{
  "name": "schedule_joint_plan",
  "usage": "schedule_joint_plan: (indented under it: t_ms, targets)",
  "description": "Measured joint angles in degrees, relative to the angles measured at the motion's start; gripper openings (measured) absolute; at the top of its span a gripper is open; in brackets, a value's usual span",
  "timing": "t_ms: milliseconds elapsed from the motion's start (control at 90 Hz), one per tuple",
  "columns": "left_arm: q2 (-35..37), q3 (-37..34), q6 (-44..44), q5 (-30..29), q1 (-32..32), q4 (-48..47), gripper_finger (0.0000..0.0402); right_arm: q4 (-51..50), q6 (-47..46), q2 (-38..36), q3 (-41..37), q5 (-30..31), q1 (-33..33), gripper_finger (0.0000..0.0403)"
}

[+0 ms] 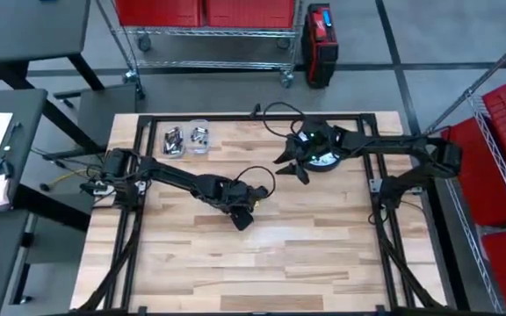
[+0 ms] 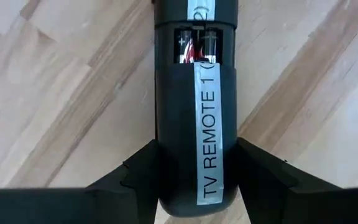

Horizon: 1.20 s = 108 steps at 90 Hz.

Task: Insert battery
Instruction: Close the remote battery compartment

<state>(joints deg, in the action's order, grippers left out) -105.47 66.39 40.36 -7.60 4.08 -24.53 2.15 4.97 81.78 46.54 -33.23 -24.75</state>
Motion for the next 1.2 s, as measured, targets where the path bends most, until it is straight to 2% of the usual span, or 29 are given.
schedule_joint_plan:
  t_ms: [244, 422, 656, 1200]
  targets:
    - [-0.5, -1.7, 0.6, -1.0, -0.3, 7.7, 0.0153, 0.0, 0.0, 0.0, 0.0, 0.0, 0.0, 0.0178]
    - [-0.2, -2.0, 2.5, -0.4, -0.5, 6.4, 0.0153, -1.0, -0.4, 0.0, 0.0, 0.0, 0.0, 0.0178]
    - [0.8, 0.1, 6.5, 0.2, 0.4, -0.3, 0.0153, -1.5, 0.0, 0.0, 0.1, 0.0, 0.5, 0.0178]
    - [0.3, -0.3, 8.4, -1.5, 0.0, 2.8, 0.0153, -1.5, 1.1, 0.0, 0.1, 0.0, 0.9, 0.0178]
